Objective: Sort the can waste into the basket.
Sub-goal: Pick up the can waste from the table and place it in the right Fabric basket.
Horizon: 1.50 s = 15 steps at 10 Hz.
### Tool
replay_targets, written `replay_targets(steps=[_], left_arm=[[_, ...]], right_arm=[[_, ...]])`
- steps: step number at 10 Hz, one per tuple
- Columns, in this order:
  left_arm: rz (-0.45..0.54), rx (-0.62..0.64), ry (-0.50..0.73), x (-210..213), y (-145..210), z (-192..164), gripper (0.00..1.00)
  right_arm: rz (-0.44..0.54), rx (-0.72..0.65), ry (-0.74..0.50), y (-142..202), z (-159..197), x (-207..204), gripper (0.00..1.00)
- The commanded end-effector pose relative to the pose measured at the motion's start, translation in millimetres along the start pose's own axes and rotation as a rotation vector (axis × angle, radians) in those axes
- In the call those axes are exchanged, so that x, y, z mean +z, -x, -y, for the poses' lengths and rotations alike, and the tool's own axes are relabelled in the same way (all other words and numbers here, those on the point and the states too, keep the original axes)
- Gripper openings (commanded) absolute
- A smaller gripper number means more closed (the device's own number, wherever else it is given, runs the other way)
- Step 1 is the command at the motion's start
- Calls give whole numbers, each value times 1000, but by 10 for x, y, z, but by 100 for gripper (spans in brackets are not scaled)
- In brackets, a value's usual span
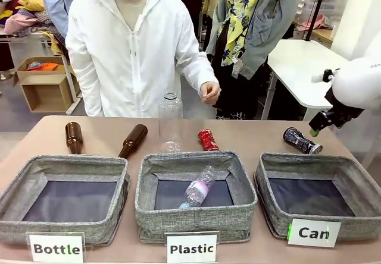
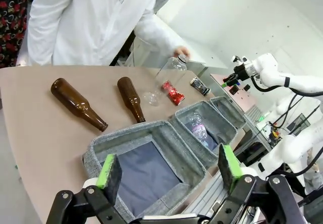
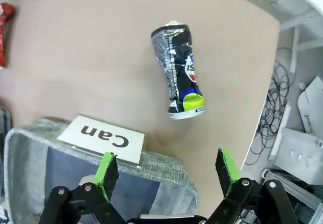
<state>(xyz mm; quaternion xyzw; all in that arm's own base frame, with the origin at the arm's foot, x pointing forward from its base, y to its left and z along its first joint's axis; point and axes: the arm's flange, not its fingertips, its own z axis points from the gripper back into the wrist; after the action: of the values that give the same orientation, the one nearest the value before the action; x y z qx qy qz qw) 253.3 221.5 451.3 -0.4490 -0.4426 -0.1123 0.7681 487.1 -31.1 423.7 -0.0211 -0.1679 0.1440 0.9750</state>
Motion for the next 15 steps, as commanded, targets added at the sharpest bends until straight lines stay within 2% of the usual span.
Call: replay_targets(steps=[1,3,7,8,9,11,12,15], left_arm=[[23,-25,12,6,-19,-2,100],[23,-25,12,6,-19,-2,100],[23,-25,12,6,-19,-2,100],[23,-25,12,6,-19,-2,100],[23,-25,12,6,-19,-2,100],[23,-25,12,6,-19,-2,100],[23,-25,12,6,-19,-2,100],[23,-25,12,6,-19,-2,100]], right_arm=[[-7,17,9,-11,-16,-57,100],[3,0,1,9,1,63,100],[-6,402,-95,-510,348,-339,100],[29,461,-53,-617,310,-430,100],[26,552,-81,-694,232,-542,100],[-38,577,-102,-854,292,-895,100],[-77,584,-151,-898,308,-1044,100],[-141,574,-173,-951,336,-1352,100]])
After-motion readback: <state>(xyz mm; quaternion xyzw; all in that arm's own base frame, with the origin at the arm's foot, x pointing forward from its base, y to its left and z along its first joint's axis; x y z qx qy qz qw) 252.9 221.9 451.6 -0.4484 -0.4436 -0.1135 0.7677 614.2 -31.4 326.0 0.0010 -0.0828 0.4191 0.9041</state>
